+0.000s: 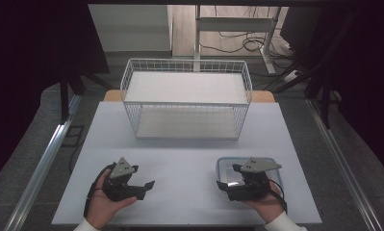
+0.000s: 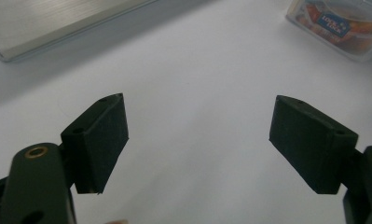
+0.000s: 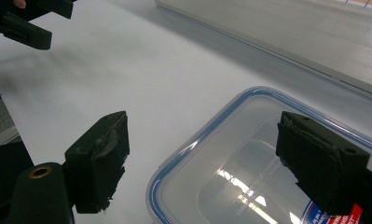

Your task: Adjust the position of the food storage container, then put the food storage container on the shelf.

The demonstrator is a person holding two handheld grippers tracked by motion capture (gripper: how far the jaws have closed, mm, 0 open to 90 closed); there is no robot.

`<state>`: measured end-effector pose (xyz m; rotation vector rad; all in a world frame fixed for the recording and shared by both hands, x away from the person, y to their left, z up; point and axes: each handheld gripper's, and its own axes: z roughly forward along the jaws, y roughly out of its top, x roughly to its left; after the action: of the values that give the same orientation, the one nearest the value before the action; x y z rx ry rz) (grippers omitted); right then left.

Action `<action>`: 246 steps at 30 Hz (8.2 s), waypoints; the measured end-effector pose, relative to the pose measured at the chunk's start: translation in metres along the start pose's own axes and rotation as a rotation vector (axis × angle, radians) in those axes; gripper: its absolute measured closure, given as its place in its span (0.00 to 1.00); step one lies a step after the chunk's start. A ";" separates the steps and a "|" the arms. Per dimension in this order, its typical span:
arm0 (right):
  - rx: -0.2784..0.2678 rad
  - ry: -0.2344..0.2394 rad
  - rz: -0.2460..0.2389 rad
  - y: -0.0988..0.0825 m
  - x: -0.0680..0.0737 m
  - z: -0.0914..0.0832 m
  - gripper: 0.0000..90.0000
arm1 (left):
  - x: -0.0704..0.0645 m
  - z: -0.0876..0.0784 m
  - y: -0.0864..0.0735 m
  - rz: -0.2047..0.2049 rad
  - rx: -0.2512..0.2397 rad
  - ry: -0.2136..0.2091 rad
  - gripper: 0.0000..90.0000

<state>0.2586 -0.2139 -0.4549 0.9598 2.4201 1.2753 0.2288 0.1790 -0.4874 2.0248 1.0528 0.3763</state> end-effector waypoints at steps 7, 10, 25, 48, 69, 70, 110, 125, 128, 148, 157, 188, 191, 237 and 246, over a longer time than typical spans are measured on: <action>0.002 -0.021 -0.001 0.002 0.000 -0.004 0.20 | -0.001 -0.001 0.001 0.006 -0.009 0.005 0.22; 0.000 -0.044 0.014 0.004 -0.004 -0.010 0.22 | -0.001 -0.004 0.001 -0.002 -0.022 0.008 0.22; -0.026 -0.239 0.145 -0.010 -0.046 -0.075 0.34 | -0.001 -0.005 0.001 0.025 -0.022 0.018 0.22; 0.086 -0.355 0.236 -0.040 -0.093 -0.098 0.84 | -0.002 -0.002 0.000 0.037 -0.004 0.010 0.23; 0.298 -0.361 0.257 -0.059 -0.099 -0.082 0.99 | -0.003 -0.001 0.000 0.040 0.004 0.005 0.23; 0.300 -0.359 0.260 -0.060 -0.100 -0.082 0.99 | -0.003 0.000 0.000 0.041 0.005 0.006 0.23; 0.308 -0.194 0.136 -0.016 -0.049 -0.010 0.99 | 0.005 -0.004 0.000 0.017 -0.005 0.028 0.23; 0.290 -0.149 0.072 0.004 -0.035 0.027 0.99 | 0.008 -0.005 0.000 0.012 -0.005 0.034 0.23; 0.294 -0.128 0.058 0.010 -0.029 0.038 0.99 | 0.010 -0.005 -0.001 0.007 -0.006 0.037 0.23; 0.301 -0.095 -0.008 0.016 -0.012 0.062 0.99 | 0.011 -0.005 -0.001 0.005 -0.005 0.044 0.23; 0.182 -0.092 0.061 0.017 -0.024 0.032 0.99 | 0.013 -0.007 -0.002 -0.001 -0.017 0.036 0.23; -0.055 0.083 0.202 0.007 -0.025 0.009 0.19 | 0.015 -0.008 0.004 -0.127 -0.036 -0.040 0.20; -0.041 0.084 0.189 0.006 -0.023 0.012 0.19 | 0.015 -0.007 0.004 -0.134 -0.028 -0.053 0.18; 0.012 0.084 0.230 0.007 -0.016 0.031 0.17 | 0.036 0.053 0.000 -0.494 0.095 -0.467 0.26; 0.076 0.196 0.398 0.008 -0.027 0.058 0.12 | 0.039 0.051 -0.001 -0.515 0.099 -0.459 0.34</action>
<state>0.3108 -0.1910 -0.4851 1.4581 2.5222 1.4722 0.2816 0.1832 -0.5241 1.7174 1.2511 -0.3969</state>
